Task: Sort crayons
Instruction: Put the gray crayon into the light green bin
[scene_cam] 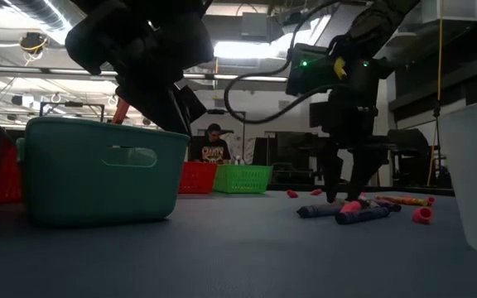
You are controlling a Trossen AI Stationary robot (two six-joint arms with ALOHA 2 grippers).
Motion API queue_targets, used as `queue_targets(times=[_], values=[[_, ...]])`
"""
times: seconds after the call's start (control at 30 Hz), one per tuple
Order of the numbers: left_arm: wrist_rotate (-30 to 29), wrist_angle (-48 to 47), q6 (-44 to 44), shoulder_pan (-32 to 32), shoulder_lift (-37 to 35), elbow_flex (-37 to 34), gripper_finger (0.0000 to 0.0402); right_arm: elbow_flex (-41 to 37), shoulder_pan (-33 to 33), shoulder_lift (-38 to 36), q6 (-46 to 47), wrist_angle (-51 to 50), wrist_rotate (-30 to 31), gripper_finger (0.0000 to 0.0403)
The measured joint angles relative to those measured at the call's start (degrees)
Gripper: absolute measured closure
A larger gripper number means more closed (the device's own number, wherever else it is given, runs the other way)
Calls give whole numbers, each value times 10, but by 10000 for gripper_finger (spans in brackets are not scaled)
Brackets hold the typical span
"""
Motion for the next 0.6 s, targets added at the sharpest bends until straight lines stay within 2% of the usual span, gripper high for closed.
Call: queue_targets(times=[0.47,0.6], values=[[-2,2,1,0,0,0,337,0,0,0,0,0,-1,274],[-7,3,0,0,0,0,337,0,0,0,0,-1,-1,287]])
